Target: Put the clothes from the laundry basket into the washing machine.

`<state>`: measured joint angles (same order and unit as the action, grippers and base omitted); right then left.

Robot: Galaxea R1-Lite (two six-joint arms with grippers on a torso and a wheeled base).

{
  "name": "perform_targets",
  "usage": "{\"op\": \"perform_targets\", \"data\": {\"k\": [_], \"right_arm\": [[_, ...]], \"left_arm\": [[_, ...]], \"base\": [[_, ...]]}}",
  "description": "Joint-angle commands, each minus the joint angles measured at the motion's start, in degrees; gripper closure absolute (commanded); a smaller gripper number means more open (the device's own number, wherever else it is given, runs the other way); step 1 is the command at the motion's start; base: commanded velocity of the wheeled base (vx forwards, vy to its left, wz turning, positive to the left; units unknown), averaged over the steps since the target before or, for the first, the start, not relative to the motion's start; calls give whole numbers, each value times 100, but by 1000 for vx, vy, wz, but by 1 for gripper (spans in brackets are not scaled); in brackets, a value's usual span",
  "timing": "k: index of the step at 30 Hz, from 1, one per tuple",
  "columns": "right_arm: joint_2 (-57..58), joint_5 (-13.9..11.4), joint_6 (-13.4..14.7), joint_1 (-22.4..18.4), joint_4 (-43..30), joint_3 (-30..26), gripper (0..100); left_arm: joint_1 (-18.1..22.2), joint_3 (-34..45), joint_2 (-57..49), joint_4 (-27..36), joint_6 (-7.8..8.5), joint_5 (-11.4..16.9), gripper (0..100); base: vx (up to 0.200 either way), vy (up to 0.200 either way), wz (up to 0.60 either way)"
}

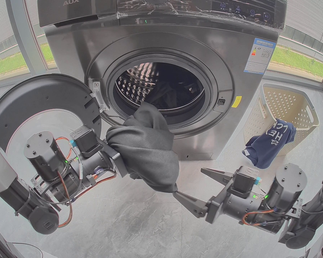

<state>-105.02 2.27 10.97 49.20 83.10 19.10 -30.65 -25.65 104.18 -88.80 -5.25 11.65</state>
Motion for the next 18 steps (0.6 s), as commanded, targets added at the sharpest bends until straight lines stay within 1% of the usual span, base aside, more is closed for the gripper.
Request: {"op": "perform_targets", "data": {"k": [1,3,5,8,10,14,16,18], "right_arm": [[808,-174,28,46,57,-776,0],[887,-174,28,54,57,-1040,0],[905,-174,-51,19,48,-1190,0],[913,-174,-236,-16,57,-1242,0],[913,-156,-262,-60,57,-1198,0],[896,-165,-289,-561,57,-1172,0],[861,-174,-280,-701,57,-1163,0],[755,-174,-271,-754,57,-1119,0]], "left_arm": [[15,587,-785,-6,-72,-5,100],[24,702,-952,3,-125,-5,100],[15,798,-1023,3,-178,12,100],[6,842,-961,3,-81,4,100],[6,842,-917,3,-90,4,100],[32,913,-917,3,-134,4,100],[32,930,-908,3,-151,4,100],[41,913,-891,3,-151,4,100]], "base": [[0,0,0],[0,0,0],[0,0,0],[0,0,0],[0,0,0],[0,0,0],[0,0,0],[0,0,0]]}}
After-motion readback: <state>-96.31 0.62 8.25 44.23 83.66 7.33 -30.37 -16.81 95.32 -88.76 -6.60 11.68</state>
